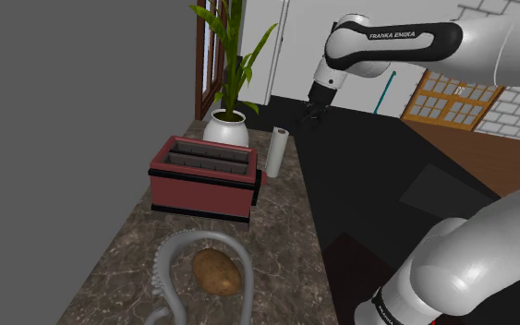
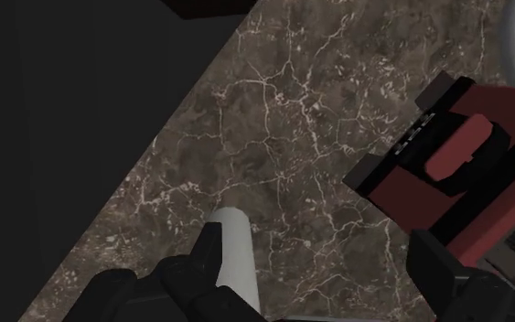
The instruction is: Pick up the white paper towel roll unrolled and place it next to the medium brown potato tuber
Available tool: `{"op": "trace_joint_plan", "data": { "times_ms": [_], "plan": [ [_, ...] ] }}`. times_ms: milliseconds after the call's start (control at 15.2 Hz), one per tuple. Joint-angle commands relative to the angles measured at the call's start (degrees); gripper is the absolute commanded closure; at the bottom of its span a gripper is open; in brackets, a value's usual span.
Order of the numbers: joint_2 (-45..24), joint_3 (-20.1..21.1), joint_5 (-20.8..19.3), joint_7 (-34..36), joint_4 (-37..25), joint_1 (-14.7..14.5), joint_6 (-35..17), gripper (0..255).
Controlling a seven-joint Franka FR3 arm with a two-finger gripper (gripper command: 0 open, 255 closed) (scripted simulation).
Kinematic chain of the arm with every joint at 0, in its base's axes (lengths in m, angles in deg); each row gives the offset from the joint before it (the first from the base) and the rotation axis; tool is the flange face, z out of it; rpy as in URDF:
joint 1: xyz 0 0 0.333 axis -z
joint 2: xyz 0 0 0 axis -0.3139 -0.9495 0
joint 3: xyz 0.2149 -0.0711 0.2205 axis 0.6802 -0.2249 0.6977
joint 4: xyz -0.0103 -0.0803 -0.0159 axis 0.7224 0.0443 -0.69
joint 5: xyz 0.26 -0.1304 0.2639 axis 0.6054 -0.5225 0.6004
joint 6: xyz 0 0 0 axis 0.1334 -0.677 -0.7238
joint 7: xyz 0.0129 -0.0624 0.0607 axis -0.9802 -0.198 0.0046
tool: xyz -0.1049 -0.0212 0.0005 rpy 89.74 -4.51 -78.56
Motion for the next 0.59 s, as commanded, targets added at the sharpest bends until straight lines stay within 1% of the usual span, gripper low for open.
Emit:
{"op": "trace_joint_plan", "data": {
  "times_ms": [0, 264, 528],
  "plan": [
    [-4.17, -0.87, 0.69, -1.31, -2.54, 0.11, -1.9, 0],
    [-12.42, -2.26, 2.61, -3.81, -8.62, 0.59, -4.42, 0],
    [-20.98, -3.24, 5.05, -6.22, -16.02, 1.52, -5.79, 0]
  ]
}}
